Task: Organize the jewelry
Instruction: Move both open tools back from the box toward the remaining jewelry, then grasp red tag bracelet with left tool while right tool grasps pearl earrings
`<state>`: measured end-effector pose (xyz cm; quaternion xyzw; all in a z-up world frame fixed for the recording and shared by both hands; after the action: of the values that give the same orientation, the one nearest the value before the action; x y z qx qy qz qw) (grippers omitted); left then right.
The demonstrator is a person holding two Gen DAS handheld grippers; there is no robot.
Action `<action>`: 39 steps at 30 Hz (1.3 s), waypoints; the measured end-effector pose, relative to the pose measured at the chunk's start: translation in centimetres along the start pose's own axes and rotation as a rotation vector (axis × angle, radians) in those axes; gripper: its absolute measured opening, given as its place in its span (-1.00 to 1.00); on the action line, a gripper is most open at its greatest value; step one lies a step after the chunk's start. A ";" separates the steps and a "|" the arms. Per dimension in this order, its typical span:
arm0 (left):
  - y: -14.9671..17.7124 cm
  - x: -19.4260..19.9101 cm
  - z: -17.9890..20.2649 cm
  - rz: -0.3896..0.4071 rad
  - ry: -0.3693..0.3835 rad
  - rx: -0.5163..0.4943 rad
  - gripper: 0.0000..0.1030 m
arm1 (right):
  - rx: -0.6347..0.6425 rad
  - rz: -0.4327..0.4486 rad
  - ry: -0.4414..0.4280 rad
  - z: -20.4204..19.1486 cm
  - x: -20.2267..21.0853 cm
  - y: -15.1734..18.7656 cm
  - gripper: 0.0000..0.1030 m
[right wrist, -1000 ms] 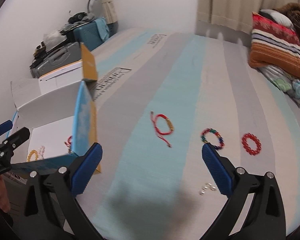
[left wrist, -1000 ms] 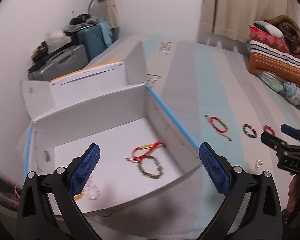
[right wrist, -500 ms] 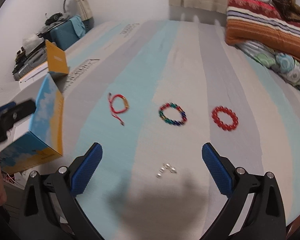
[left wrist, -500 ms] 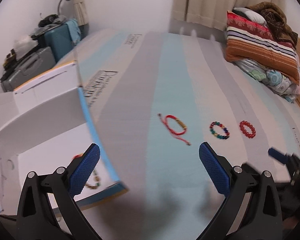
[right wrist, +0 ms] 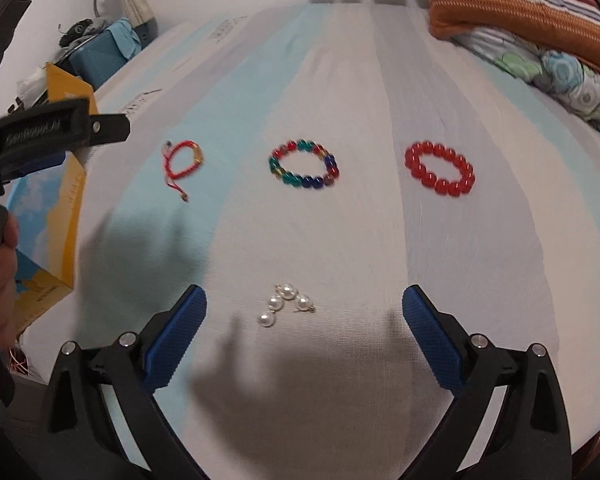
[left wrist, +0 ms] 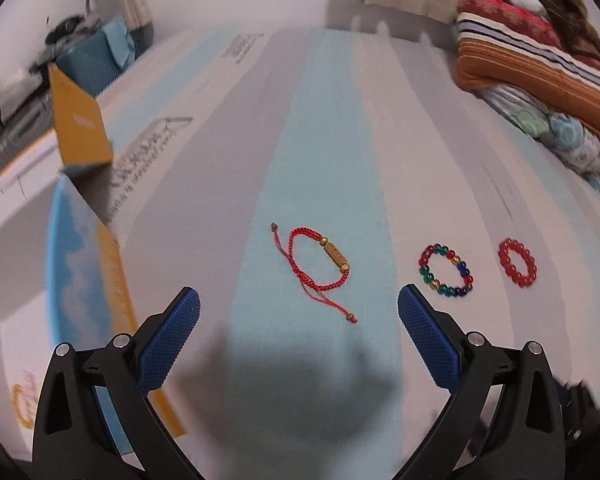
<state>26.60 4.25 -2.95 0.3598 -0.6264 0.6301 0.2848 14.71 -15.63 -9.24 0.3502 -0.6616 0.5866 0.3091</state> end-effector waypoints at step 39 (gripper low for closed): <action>-0.1 -10.3 1.3 -0.119 0.021 -0.061 -0.62 | 0.111 -0.061 -0.016 -2.3 -3.4 1.2 -0.79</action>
<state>32.79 3.95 -11.28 0.3809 -0.6198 0.5963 0.3392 15.65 -12.93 -12.42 0.3916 -0.6197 0.6097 0.3016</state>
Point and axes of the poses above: each gripper's, at about its wrist camera, not at the fingertips, and x roughly against the way its jaws point, z to its right, y to its underside, the point moved 4 cm from there along -x, roughly the way its jaws point, and after that the axes turned 3 degrees about -y, right-handed, at the moved point
